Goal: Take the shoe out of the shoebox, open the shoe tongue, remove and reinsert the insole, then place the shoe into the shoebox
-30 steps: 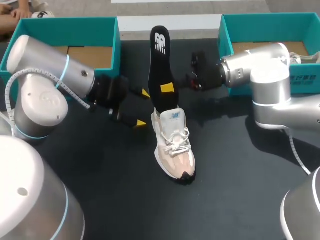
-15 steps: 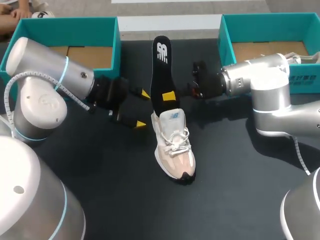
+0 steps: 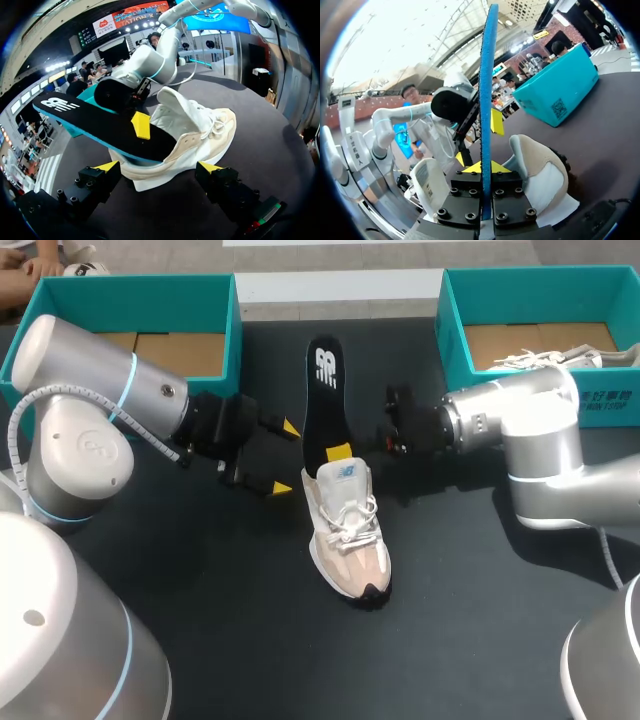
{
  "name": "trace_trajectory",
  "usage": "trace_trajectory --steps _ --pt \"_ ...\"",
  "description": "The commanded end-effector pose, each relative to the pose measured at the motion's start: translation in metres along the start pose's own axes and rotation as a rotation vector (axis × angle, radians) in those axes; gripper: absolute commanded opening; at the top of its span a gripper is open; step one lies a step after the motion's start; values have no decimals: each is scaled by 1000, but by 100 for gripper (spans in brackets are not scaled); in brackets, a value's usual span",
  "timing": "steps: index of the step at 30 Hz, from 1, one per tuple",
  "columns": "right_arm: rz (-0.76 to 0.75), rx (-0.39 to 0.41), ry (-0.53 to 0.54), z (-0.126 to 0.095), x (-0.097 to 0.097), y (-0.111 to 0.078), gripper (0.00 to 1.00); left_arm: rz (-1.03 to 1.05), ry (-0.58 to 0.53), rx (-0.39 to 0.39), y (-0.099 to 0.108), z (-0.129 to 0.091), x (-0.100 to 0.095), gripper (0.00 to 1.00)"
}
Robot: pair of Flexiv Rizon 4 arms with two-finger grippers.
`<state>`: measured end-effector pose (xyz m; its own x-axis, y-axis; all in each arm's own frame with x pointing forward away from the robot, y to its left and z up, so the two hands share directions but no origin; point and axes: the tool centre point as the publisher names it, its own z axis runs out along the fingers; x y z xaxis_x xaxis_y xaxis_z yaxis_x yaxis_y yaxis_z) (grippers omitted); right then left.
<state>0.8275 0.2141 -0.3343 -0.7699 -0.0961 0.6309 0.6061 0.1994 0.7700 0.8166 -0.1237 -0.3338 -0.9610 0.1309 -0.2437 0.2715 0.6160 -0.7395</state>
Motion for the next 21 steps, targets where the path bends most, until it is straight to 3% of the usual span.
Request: trace_trajectory --steps 1,15,21 --pt "27 10 -5 3 4 -9 0 0 2 -3 0 1 0 100" --pt "151 54 2 5 11 -33 0 0 2 -3 0 1 0 100" --pt "129 48 -12 5 13 -29 0 0 2 -3 0 1 0 100"
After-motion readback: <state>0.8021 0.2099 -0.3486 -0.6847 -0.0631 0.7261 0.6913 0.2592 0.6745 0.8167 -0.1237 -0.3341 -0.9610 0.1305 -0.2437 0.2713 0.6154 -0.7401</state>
